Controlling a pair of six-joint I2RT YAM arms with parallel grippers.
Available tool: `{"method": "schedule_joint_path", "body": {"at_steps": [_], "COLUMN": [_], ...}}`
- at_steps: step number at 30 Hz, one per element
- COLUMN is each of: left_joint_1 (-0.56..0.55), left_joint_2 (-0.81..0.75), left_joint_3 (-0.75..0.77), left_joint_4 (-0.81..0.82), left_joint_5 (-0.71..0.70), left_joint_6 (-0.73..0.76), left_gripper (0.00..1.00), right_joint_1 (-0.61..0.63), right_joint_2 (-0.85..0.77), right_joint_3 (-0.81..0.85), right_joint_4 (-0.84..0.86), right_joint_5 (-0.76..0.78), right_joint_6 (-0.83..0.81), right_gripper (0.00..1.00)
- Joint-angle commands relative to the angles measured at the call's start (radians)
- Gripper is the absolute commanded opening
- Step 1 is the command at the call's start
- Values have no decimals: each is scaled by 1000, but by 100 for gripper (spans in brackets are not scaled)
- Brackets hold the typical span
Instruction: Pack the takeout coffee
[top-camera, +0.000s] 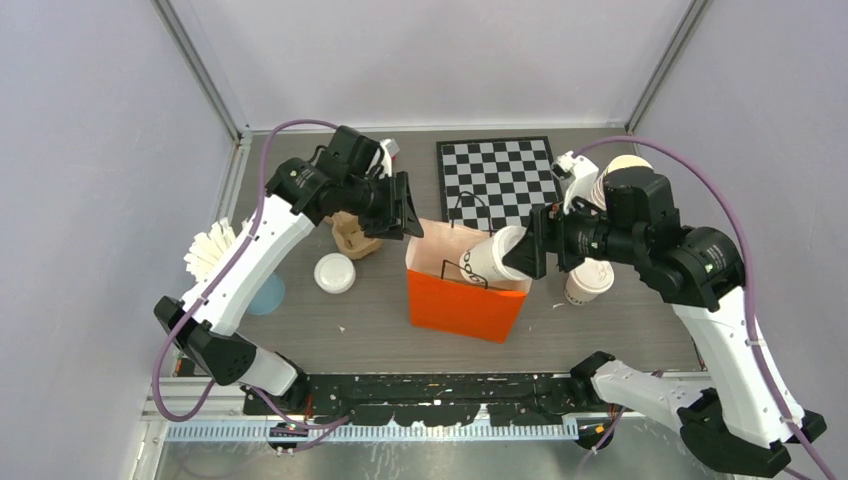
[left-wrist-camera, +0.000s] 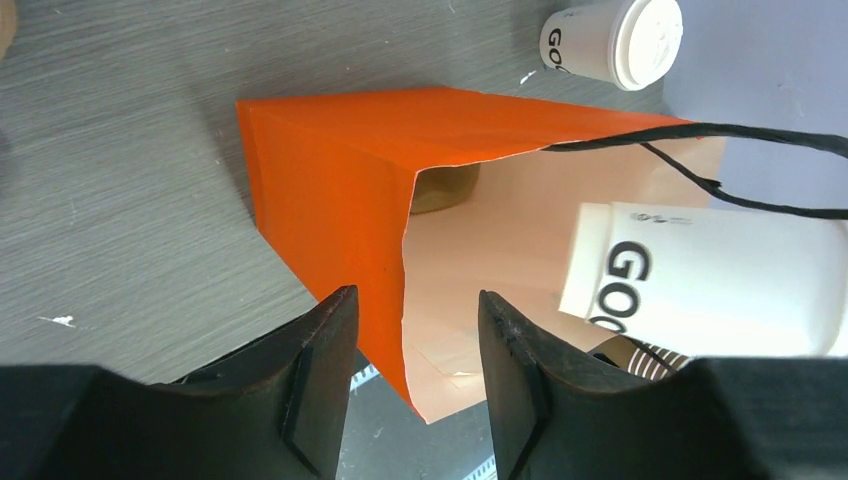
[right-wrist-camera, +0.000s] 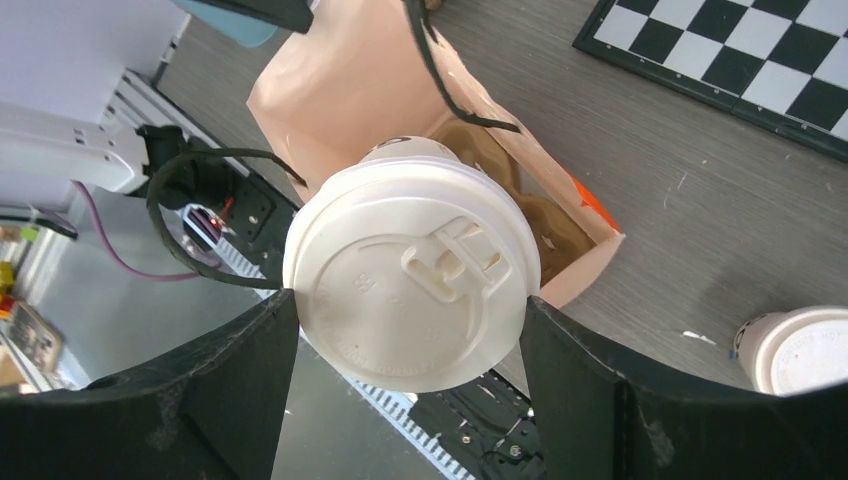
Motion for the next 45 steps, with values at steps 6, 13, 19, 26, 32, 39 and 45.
{"method": "schedule_joint_path", "body": {"at_steps": [6,13,19,26,32,39,45], "left_joint_1": [13,37,37,38,37,38,37], "left_joint_2": [-18,-19,16,39,71,78,57], "left_joint_3": [105,105,124,132,155,98,62], "left_joint_4": [-85,-112,-123,-110,-133,-8,44], "left_joint_5": [-49,-31,-2,-31,-17,134,168], "left_joint_6": [53,98,137,159,198,142,110], "left_gripper": [51,53,56,51,49,49,31], "right_joint_1": [269,294,363,493,560,564,575], "right_joint_2": [153,219,255,271,275,258,221], "right_joint_3": [81,79,71,25,-3,-70,-129], "right_joint_4": [52,109,124,133,147,224,278], "right_joint_5": [288,310,354,406,526,486,475], "right_joint_6": [-131,-253,-331,-392,-435,-509,-526], "right_gripper": [62,62,61,61,61,61,60]}}
